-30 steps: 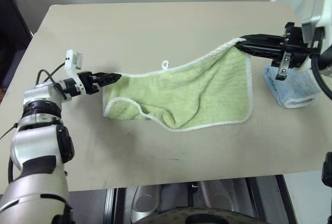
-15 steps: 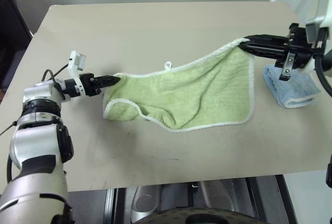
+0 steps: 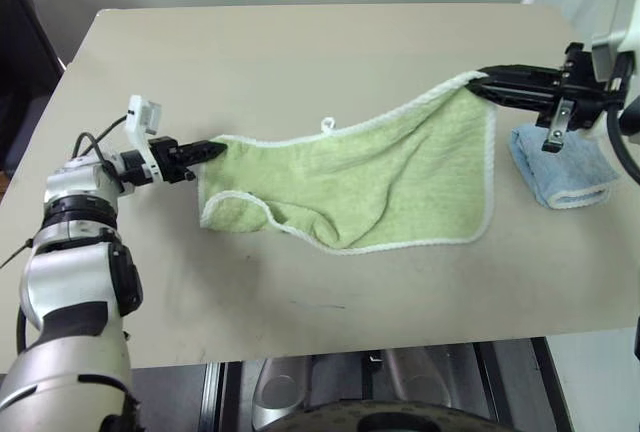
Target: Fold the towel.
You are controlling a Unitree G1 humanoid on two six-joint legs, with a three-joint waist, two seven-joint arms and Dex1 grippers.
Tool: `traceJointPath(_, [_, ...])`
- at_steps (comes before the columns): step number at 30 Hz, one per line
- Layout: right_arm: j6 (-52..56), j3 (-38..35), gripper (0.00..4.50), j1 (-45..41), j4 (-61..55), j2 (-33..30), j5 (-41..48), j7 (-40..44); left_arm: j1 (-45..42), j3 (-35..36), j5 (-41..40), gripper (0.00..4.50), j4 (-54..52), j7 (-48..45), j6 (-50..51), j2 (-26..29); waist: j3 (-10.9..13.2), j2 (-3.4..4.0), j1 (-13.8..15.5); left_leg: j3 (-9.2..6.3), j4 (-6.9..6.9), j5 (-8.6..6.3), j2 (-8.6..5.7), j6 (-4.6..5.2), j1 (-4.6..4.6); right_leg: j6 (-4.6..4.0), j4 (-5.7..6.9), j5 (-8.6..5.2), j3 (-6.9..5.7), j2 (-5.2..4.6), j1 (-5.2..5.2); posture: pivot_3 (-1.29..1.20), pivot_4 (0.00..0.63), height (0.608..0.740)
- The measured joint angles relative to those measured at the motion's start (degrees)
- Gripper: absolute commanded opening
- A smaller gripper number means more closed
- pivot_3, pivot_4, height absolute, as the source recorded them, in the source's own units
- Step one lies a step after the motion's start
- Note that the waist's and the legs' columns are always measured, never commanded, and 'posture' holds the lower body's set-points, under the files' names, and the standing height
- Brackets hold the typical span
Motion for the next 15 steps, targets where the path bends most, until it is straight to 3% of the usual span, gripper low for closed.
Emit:
traceJointPath(7, [-5.27,0.6,0.0,-5.81,13.14,1.72,-6.81,-4.1,-5.96,5.6,-1.19,0.34,2.24,14.62,-12.92,-2.11,0.0,0.0,-0.13,0.02,0.0,0.0,-0.03,0.2,0.03,0.43,0.0,0.31,0.03,-0.04,-0.01,0.0,0.15,0.703])
traceJointPath(11, [-11.64,1.28,0.0,-13.71,25.4,7.69,-10.87,-8.17,-12.21,11.25,-4.39,0.34,4.61,23.58,-17.15,-3.69,0.0,0.0,-0.44,0.06,0.01,0.04,-0.03,0.25,-0.02,0.43,0.0,0.42,0.04,-0.05,-0.1,0.0,0.15,0.703])
traceJointPath(15, [-20.91,1.74,0.0,-21.5,39.68,10.85,-15.14,-11.28,-17.48,12.57,-4.93,0.34,4.76,26.61,-19.48,-3.78,0.02,0.03,-0.65,0.1,-0.06,0.05,-0.02,0.25,-0.03,0.36,0.0,0.41,0.06,-0.1,-0.18,0.0,0.15,0.703])
